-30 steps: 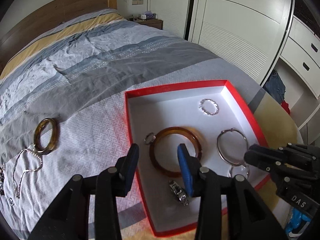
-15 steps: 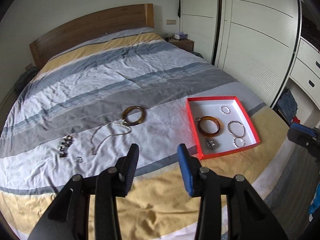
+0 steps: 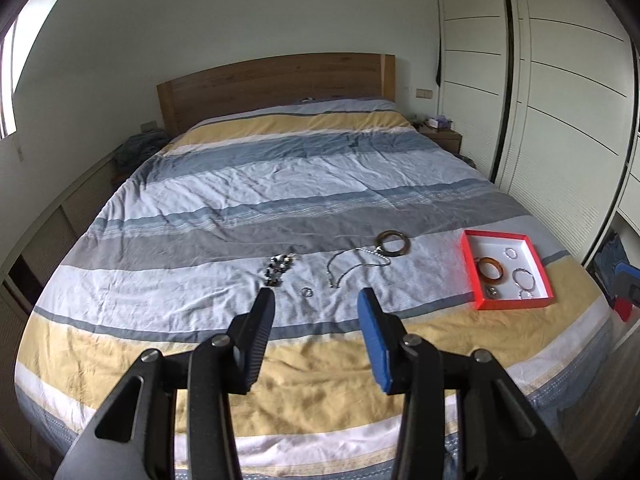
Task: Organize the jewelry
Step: 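Lift both tools away from the red box, then grasp the silver pearl necklace with the right tool while the left tool grasps the small silver ring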
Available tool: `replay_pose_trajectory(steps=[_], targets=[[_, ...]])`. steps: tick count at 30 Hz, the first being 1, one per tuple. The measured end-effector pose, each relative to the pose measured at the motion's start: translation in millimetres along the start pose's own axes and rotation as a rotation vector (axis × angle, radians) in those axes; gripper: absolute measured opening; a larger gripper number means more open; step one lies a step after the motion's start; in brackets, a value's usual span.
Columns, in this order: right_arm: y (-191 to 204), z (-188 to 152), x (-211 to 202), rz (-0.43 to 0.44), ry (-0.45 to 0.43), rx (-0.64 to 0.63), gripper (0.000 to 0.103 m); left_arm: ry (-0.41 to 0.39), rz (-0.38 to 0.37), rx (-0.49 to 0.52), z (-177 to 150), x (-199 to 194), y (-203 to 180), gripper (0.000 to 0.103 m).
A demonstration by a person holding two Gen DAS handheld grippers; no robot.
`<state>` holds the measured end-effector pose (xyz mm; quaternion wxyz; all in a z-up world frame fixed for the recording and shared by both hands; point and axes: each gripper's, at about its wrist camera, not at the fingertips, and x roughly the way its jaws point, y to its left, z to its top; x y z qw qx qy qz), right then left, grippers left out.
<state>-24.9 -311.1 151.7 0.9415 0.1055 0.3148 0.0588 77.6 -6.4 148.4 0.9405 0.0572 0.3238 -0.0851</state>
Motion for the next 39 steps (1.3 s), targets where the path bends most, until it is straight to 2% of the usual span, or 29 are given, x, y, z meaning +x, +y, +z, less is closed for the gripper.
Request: replay_pose_trajectory(steps=[4,9,16,19,24,28,33,39], targets=[[18,-1,22,0.039,0.018,-0.021,0.054,0.009,0.036,-0.038,-16,13,26,0.041],[22,-10,71,0.067,0.055,-0.014,0.054,0.049,0.05,-0.06,-35,64,41,0.041],[8,-13,176,0.083,0.143,0.02,0.054,0.101,0.051,-0.065,-58,154,38,0.041],[-3,-14,228,0.104,0.161,0.048,0.054,0.105,0.081,-0.047,-64,195,31,0.041],[-21,-15,307,0.143,0.179,0.074,0.054,0.113,0.098,-0.017,-62,260,19,0.041],[-45,-17,364,0.157,0.211,0.14,0.054,0.133,0.076,-0.002,-55,301,8,0.041],[-63,-17,409,0.187,0.276,0.221,0.054,0.17,0.075,-0.018,-50,329,6,0.041],[-62,-11,442,0.218,0.314,0.236,0.054,0.219,0.074,-0.045,-53,347,13,0.041]])
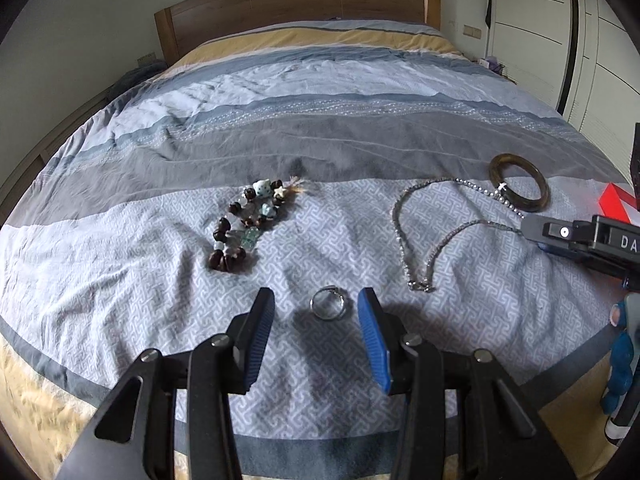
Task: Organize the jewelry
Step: 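Grasp the silver pearl necklace with the right tool while the left tool grasps the small silver ring, then carry the necklace and ring into the red box and open both tools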
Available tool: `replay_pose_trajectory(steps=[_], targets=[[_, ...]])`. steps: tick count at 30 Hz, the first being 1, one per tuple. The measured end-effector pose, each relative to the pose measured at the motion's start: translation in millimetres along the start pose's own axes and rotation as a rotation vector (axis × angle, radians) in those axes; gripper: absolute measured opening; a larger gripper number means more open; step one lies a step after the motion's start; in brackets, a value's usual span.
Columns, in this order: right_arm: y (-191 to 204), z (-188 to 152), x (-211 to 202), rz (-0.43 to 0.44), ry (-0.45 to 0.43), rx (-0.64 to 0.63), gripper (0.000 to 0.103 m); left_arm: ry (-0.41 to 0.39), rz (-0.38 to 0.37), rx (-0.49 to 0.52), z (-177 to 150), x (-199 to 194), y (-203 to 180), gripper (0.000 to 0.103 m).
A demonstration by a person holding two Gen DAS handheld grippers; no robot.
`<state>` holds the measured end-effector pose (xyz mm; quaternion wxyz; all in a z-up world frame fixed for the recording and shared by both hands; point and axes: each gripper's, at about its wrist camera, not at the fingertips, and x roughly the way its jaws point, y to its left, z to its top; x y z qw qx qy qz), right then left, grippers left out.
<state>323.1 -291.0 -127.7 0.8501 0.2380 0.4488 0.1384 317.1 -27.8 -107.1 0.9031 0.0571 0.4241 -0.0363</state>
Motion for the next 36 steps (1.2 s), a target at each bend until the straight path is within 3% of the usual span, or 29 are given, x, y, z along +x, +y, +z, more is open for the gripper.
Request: replay_pose_trajectory(steps=[9,11,13,15,18,26,36], targets=[[0,14,24,0.029,0.03,0.033,0.054,0.054,-0.002,-0.04,0,20,5,0.041],[2,16,29,0.029,0.04,0.04,0.048,0.063,-0.006,-0.046,1,22,6,0.04],[3,19,35,0.029,0.056,0.052,0.027,0.067,-0.009,-0.042,1,22,5,0.039],[1,20,40,0.02,0.079,0.065,0.011,0.076,-0.018,-0.034,2,22,4,0.027],[1,22,42,0.001,0.101,0.06,0.005,0.087,-0.019,-0.026,6,21,2,0.019],[10,25,29,0.022,0.135,0.033,0.003,0.095,-0.013,-0.019,13,10,-1,0.019],[14,24,-23,0.161,0.116,0.101,0.003,0.055,-0.027,0.002,34,-21,-12,0.019]])
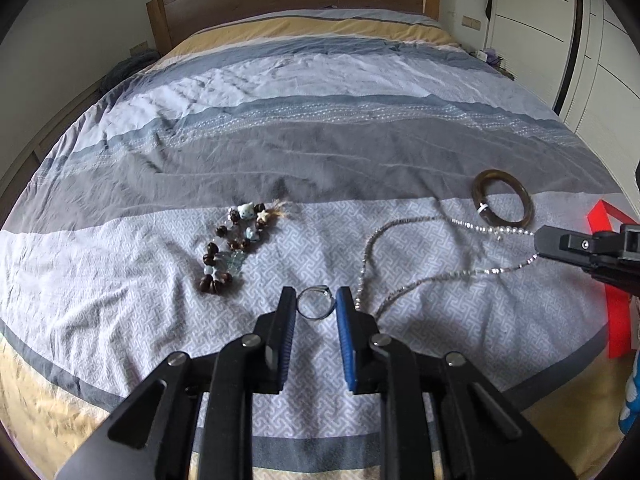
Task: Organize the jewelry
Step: 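Carry the necklace and ring into the red box and open both tools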
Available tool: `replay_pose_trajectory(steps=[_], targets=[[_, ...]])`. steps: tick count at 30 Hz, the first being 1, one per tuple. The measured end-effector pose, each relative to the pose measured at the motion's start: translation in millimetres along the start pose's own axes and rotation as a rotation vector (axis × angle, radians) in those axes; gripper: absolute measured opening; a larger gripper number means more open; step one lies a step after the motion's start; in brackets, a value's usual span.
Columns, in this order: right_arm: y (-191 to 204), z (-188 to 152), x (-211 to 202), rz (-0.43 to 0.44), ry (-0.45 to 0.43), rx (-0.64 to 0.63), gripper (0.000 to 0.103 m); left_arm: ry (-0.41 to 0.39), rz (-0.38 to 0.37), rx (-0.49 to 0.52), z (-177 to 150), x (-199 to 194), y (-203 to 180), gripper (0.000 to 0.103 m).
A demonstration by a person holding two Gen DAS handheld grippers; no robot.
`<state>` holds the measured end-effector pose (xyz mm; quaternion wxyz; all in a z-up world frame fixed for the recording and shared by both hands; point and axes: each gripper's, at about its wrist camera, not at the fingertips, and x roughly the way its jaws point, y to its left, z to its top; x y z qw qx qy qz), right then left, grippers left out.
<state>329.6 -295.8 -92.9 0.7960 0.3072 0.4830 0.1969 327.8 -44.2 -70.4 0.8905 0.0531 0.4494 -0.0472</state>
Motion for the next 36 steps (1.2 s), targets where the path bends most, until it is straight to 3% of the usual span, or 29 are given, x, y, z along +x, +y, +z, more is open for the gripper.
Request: replay_pose_trajectory(steps=[11,21,28,36], targets=[[23,3,-108,0.043,-0.059,0.004,0.003,-0.068,-0.077,0.088,35,-58,-49,0.019],[25,20,-253,-0.069,-0.23,-0.045,0.003,-0.132,-0.259,0.196,67,-99,-148,0.019],[-23,23,-307,-0.199,-0.306,-0.022,0.003,-0.132,-0.369,0.307,66,-101,-236,0.019],[-109,2,-307,-0.316,-0.268,0.075,0.003,-0.057,-0.42,0.414,38,-69,-316,0.019]])
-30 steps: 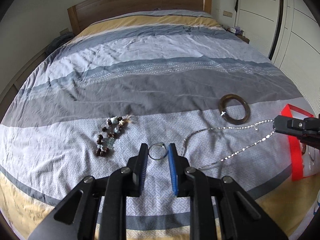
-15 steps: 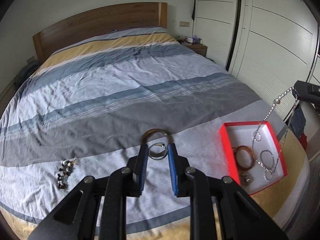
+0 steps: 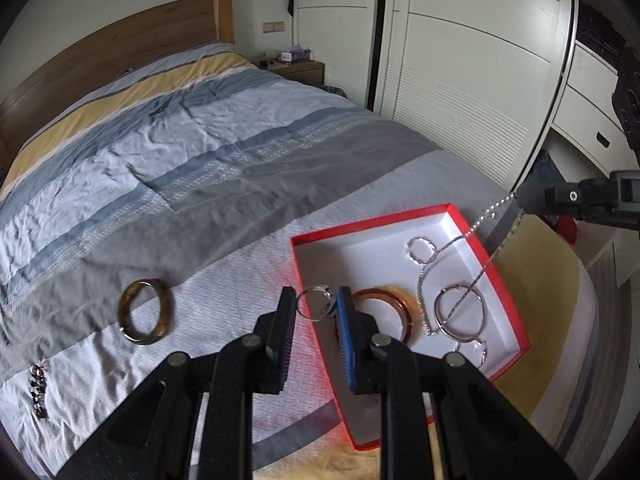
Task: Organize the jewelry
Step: 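Carry the necklace and ring into the red box and open both tools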
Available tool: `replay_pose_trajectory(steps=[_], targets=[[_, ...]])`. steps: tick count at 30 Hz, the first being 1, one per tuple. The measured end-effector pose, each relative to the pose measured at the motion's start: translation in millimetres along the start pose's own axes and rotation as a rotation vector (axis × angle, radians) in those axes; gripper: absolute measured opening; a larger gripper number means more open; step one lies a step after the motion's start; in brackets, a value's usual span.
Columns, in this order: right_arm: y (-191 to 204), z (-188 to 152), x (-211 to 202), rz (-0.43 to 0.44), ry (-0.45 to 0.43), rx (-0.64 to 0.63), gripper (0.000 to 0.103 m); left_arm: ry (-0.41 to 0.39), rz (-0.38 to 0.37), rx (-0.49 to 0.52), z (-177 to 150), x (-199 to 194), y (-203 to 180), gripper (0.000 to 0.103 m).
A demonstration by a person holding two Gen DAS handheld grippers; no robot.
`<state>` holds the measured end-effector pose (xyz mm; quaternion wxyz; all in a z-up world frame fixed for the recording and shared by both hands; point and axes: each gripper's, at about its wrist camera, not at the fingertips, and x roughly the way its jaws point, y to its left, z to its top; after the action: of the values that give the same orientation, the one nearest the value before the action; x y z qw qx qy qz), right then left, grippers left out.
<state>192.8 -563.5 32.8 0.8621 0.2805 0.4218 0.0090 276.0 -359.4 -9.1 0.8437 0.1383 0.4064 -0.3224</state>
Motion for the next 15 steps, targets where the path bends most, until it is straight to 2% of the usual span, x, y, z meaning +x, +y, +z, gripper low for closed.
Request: replay_pose_trajectory(steps=[6,11,15], targets=[[-52,-25,27,-0.073,0.083,0.055,0.003,0.076,-0.006,0.055,-9,52,-31,0.019],[-74,-42,43,-0.107,0.144,0.049,0.003,0.123,0.018,0.058,-15,83,-33,0.019],[-88,-52,50,-0.126,0.168,0.059,0.006,0.136,0.032,0.06,-19,92,-34,0.019]])
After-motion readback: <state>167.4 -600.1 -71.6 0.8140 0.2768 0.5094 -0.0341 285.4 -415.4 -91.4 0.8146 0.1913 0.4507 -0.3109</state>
